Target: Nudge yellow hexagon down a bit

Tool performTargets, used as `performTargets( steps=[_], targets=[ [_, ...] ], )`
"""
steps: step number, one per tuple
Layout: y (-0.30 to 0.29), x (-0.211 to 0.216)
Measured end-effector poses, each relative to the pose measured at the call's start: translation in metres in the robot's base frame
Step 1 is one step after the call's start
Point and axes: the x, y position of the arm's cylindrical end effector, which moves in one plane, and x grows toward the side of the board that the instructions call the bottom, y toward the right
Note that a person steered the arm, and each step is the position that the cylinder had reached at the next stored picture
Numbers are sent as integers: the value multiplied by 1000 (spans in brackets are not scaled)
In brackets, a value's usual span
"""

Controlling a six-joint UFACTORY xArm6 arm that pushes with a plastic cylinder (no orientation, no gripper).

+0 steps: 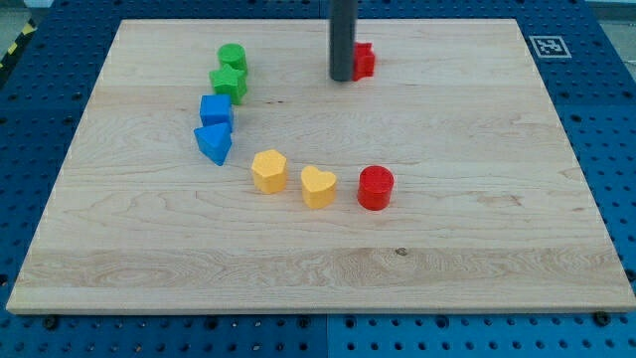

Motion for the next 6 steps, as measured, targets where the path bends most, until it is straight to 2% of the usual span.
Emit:
performTargets(
  steps=[3, 4, 5, 6],
  targets=[
    [6, 12],
    [-19, 57],
    [-59, 85],
    [-74, 111]
  ],
)
